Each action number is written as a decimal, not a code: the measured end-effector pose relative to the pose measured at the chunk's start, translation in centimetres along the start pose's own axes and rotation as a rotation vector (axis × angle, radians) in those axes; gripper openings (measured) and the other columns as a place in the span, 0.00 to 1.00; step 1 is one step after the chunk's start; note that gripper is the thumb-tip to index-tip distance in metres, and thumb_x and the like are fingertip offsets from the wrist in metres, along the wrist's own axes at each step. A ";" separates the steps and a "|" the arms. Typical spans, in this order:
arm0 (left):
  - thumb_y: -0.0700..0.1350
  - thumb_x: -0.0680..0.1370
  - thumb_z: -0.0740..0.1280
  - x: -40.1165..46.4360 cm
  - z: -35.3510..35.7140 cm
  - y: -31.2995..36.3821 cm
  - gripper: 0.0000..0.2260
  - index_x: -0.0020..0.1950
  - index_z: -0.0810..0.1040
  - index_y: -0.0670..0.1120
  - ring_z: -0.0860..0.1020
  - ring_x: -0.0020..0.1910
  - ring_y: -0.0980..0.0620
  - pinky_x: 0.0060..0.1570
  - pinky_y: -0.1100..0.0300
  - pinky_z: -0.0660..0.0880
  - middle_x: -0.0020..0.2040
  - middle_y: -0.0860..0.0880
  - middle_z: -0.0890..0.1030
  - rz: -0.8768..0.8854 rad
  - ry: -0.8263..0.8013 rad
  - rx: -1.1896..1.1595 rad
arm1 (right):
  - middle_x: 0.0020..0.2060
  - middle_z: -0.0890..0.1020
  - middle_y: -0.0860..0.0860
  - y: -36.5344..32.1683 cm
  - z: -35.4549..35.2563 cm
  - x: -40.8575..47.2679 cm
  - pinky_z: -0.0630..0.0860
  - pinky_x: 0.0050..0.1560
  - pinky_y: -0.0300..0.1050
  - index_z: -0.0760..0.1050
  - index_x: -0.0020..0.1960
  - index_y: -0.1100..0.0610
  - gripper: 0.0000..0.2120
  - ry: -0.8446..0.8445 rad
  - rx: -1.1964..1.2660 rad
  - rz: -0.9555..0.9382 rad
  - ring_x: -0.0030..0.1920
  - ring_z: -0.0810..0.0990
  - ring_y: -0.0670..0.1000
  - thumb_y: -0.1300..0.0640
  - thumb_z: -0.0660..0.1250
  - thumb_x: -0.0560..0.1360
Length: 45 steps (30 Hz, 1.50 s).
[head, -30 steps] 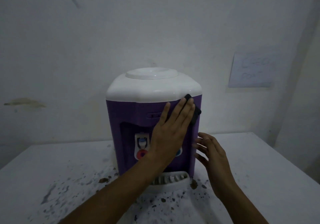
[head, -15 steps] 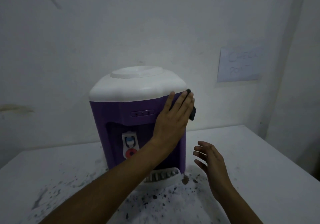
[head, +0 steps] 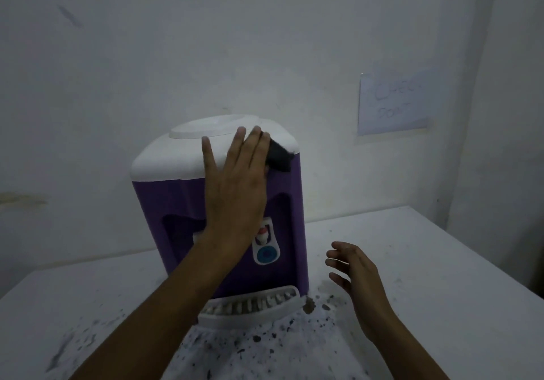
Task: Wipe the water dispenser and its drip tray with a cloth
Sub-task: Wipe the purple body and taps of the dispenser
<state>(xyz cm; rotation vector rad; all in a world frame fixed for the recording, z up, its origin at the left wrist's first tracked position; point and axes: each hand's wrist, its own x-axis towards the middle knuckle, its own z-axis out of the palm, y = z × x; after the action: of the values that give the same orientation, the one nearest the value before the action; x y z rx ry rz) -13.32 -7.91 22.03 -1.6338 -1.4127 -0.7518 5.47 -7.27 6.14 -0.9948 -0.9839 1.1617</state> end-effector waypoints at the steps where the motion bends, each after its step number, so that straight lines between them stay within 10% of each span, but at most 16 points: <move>1: 0.44 0.81 0.59 1.0 0.0 0.4 0.20 0.73 0.65 0.45 0.60 0.74 0.48 0.71 0.36 0.42 0.72 0.47 0.68 -0.019 -0.014 -0.029 | 0.50 0.81 0.55 0.1 0.0 -0.1 0.79 0.53 0.50 0.77 0.57 0.57 0.12 -0.004 -0.004 0.000 0.52 0.81 0.54 0.54 0.56 0.81; 10: 0.46 0.78 0.63 2.7 3.2 3.8 0.24 0.73 0.64 0.46 0.59 0.75 0.46 0.71 0.36 0.43 0.74 0.46 0.64 0.321 -0.039 0.148 | 0.53 0.82 0.51 1.3 0.0 -0.7 0.78 0.57 0.48 0.76 0.58 0.54 0.14 -0.070 -0.046 0.012 0.54 0.80 0.48 0.52 0.54 0.82; 19: 0.29 0.73 0.32 -8.8 7.8 4.0 0.35 0.76 0.57 0.46 0.55 0.76 0.48 0.72 0.41 0.40 0.77 0.47 0.56 0.501 -0.191 0.286 | 0.54 0.83 0.53 4.1 0.1 -0.4 0.75 0.60 0.49 0.75 0.60 0.58 0.19 -0.025 0.244 0.175 0.56 0.81 0.50 0.47 0.54 0.81; 31: 0.49 0.72 0.64 -13.2 9.1 6.3 0.31 0.74 0.62 0.46 0.56 0.76 0.47 0.72 0.39 0.44 0.76 0.48 0.61 0.537 -0.437 0.186 | 0.55 0.82 0.52 5.3 -0.4 -1.0 0.75 0.59 0.48 0.75 0.61 0.57 0.19 0.013 0.205 0.111 0.57 0.81 0.50 0.46 0.54 0.81; 42: 0.46 0.81 0.54 -16.5 9.9 7.1 0.25 0.76 0.53 0.42 0.43 0.77 0.46 0.64 0.43 0.27 0.78 0.46 0.48 0.605 -0.621 0.097 | 0.69 0.68 0.45 6.3 0.9 -0.6 0.61 0.69 0.46 0.63 0.73 0.52 0.22 -0.162 -0.066 0.105 0.67 0.65 0.44 0.46 0.47 0.82; 45: 0.49 0.77 0.61 -17.0 10.0 6.7 0.24 0.73 0.65 0.45 0.54 0.76 0.48 0.68 0.42 0.35 0.76 0.48 0.60 0.599 -0.590 0.074 | 0.69 0.70 0.49 6.6 1.4 -0.4 0.63 0.67 0.42 0.65 0.72 0.55 0.22 -0.115 -0.009 0.097 0.68 0.68 0.47 0.48 0.48 0.82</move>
<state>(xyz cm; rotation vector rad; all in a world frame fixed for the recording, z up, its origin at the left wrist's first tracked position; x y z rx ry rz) -10.72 -7.56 1.36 -2.1666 -1.1875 0.1410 2.46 -6.72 0.13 -1.0013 -1.0413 1.3080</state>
